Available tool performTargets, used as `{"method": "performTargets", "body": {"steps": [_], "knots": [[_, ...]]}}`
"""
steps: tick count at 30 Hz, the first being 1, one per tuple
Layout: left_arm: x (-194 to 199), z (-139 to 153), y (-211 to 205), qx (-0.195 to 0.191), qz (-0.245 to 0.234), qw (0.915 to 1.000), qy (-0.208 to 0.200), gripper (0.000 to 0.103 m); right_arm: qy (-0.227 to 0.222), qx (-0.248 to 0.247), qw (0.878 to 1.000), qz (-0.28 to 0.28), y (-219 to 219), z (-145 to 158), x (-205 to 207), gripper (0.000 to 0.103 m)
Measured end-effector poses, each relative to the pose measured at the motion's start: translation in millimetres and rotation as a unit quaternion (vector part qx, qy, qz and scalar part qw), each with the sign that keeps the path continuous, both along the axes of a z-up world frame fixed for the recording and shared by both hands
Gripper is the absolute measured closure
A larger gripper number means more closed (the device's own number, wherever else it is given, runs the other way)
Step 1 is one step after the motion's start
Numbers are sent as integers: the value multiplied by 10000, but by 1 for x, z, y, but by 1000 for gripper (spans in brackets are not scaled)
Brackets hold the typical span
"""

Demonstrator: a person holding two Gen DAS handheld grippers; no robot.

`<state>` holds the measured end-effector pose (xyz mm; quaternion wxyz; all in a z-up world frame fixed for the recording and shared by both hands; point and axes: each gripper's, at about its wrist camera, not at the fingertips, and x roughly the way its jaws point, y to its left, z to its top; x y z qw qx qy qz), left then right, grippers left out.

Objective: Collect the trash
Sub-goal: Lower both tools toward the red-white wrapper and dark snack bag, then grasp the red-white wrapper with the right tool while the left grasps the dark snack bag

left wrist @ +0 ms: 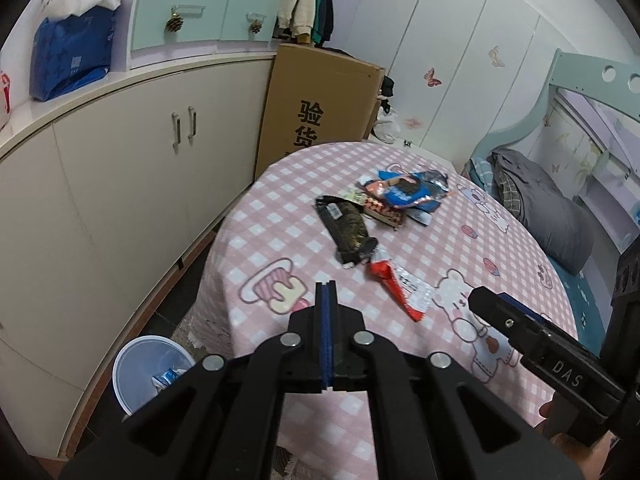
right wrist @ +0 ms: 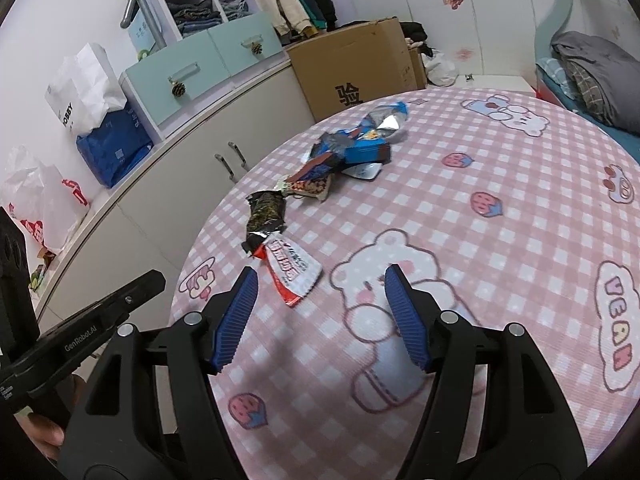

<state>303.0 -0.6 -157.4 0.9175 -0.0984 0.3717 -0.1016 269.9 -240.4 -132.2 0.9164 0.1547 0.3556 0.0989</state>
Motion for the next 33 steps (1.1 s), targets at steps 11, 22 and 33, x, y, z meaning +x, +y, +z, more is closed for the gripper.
{"method": "performTargets", "body": {"steps": [11, 22, 33], "knots": [[31, -8, 10, -228, 5, 9994, 261, 99, 457, -1328, 9880, 648, 59, -18, 59, 45], [82, -17, -40, 46, -198, 9984, 523, 50, 351, -1001, 9930, 524, 13, -15, 59, 89], [110, -30, -78, 732, 40, 9951, 660, 82, 224, -295, 9982, 469, -16, -15, 58, 89]]}}
